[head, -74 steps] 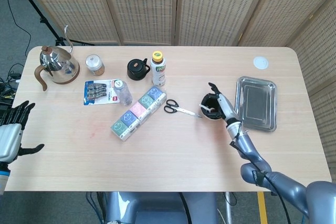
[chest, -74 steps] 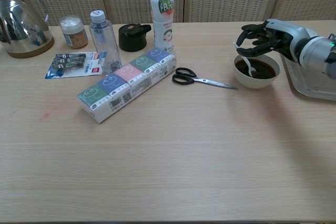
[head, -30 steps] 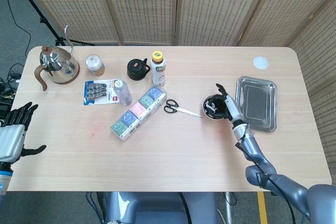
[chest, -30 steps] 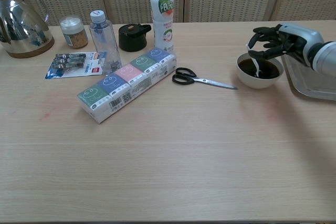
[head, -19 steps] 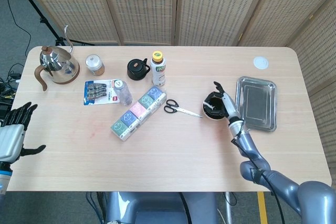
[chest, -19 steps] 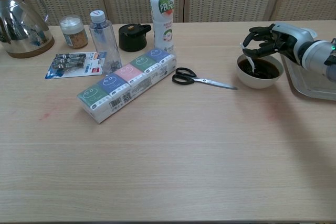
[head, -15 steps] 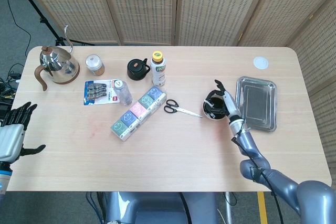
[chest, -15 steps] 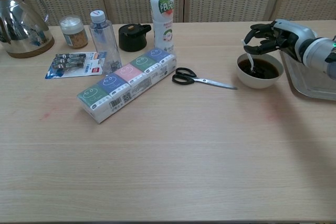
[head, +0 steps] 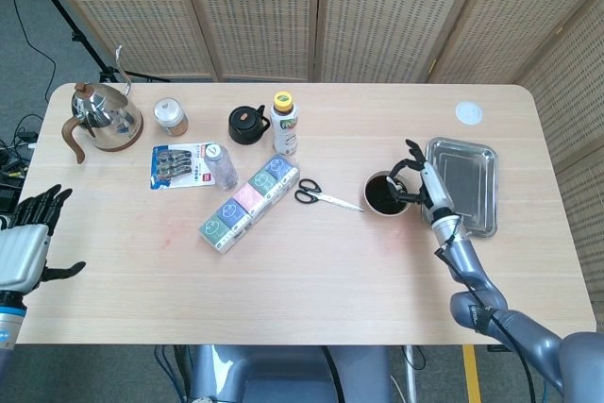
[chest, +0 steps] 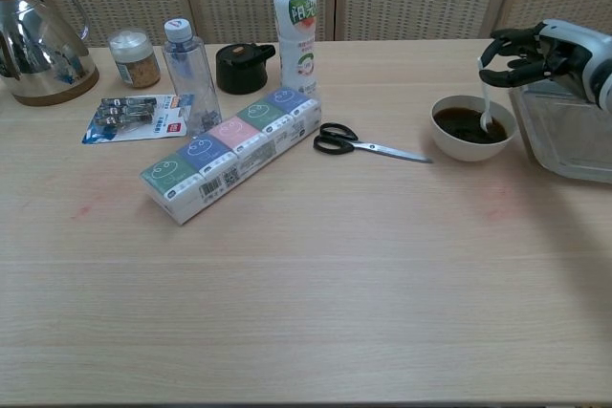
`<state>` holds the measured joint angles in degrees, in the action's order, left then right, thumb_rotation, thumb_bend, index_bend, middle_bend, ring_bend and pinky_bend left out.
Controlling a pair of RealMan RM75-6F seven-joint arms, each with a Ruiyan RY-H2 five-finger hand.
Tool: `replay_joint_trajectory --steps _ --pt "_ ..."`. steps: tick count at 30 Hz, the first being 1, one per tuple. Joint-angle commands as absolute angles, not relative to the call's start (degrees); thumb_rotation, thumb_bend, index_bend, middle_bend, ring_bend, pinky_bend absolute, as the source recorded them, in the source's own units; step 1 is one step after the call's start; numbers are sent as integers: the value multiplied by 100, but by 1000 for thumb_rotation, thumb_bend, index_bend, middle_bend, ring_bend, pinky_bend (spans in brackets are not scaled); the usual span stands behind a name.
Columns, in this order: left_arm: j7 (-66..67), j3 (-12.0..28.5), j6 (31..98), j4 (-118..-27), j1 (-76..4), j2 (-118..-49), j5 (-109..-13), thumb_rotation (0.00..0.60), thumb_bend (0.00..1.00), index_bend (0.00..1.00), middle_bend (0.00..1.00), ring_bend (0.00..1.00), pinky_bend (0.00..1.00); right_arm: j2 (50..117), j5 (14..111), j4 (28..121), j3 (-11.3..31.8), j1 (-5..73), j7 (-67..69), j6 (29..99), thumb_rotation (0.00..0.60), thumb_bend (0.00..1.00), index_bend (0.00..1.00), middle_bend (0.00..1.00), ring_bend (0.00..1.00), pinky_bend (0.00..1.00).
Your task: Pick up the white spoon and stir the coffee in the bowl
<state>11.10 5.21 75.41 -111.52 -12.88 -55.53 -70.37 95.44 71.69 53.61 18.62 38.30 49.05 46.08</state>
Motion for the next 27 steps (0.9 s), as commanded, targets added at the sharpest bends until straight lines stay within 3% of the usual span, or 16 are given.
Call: replay_joint_trajectory --steps 1,15,27 --pt "1106 515 7553 -11167 -1280 -5550 -7054 600 0 0 0 0 0 9447 7187 5493 1811 3744 4951 4628 600 440 558 0 0 0" --pt "1007 496 7564 -11166 -1257 -5508 -7134 600 0 0 0 0 0 9319 7303 6054 1626 3693 4714 4620 600 440 558 0 0 0" --pt "856 527 7522 -11101 -1252 -5457 -7066 600 0 0 0 0 0 9987 7034 5364 1882 4159 4509 4329 600 440 562 0 0 0"
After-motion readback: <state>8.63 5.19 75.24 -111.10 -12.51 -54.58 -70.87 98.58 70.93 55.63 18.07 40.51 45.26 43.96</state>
